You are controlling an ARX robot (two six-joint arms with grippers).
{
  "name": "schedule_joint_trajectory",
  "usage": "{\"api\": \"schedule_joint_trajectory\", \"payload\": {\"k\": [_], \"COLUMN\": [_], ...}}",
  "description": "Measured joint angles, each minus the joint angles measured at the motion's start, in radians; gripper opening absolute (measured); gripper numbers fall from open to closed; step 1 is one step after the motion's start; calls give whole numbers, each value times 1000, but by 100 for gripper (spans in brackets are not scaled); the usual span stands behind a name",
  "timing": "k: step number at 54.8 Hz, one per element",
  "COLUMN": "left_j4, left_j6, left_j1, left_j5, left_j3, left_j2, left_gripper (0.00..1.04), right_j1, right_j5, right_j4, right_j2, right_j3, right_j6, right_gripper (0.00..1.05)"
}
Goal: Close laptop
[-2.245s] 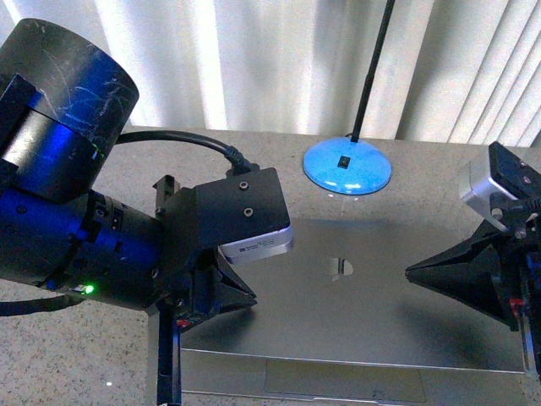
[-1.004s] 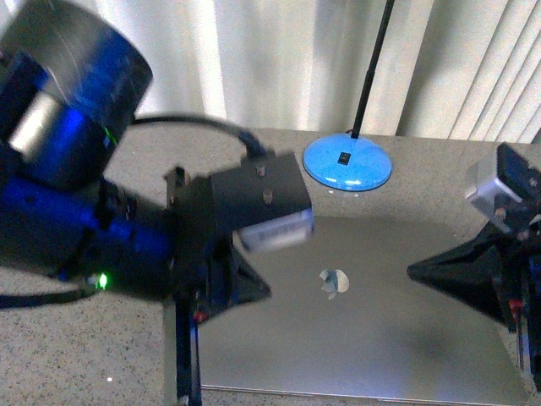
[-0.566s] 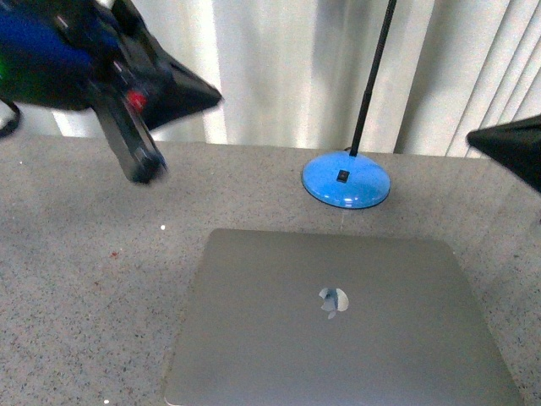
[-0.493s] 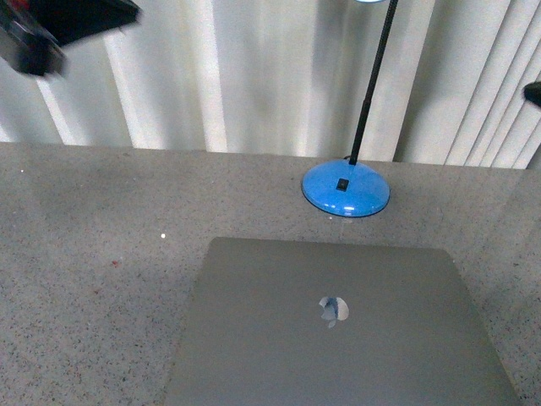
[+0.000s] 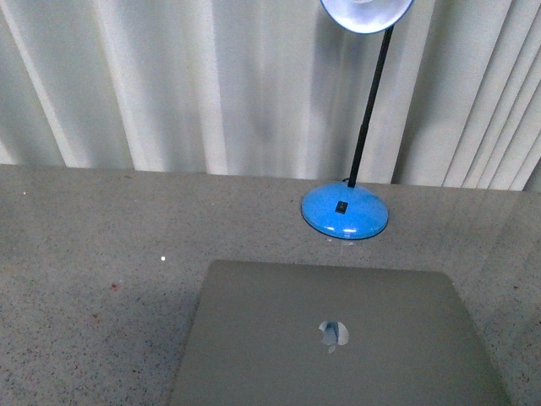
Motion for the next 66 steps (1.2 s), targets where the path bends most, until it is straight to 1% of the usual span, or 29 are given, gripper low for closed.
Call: {"api": "schedule_joint_trajectory", "payload": {"k": [3,7,9,12,20,24,40,42,44,45,49,51,52,55,59,63,66], "left_j4": [76,88,88,88,85,75,31,25,17,15,0,-12,-16,-25,-38,-51,-63], "left_j6": [-64,-114,-121,-136,-146,-151,-158,-158,-158,-158,-158,-159,-160,-161,-161,-161,-161], "left_j1": [36,61,58,38,-53,-113,-234,-244,-256,-259,-286,-332,-348,-378,-396,-399,-399], "left_j5": [-2,16,6,-23,-111,-168,-286,-295,-307,-311,-340,-410,-425,-441,-437,-440,-443], "left_j3": [-80,-171,-195,-236,-320,-366,-453,-459,-467,-468,-481,-487,-489,-496,-504,-511,-517], "left_j2": [-56,-134,-156,-196,-285,-345,-475,-488,-504,-508,-534,-551,-557,-574,-597,-617,-634], "left_gripper": [4,4,4,4,4,4,4,4,4,4,4,4,4,4,4,4,4], "right_j1": [8,37,50,75,131,160,232,249,285,298,325,330,330,330,330,331,331], "right_j5": [52,82,89,108,171,200,267,293,349,358,357,357,358,363,365,365,365], "right_j4": [-36,-77,-85,-87,-98,-112,-187,-198,-213,-219,-241,-250,-256,-274,-299,-278,-293], "right_j2": [-45,-142,-181,-242,-332,-381,-538,-554,-577,-588,-624,-637,-646,-669,-700,-721,-737], "right_j3": [-45,-132,-159,-194,-269,-310,-392,-398,-405,-408,-418,-422,-424,-430,-439,-467,-472], "right_j6": [35,61,67,74,80,81,84,84,85,86,86,86,86,86,86,86,86], "right_gripper": [3,3,3,3,3,3,3,3,3,3,3,3,3,3,3,3,3]}}
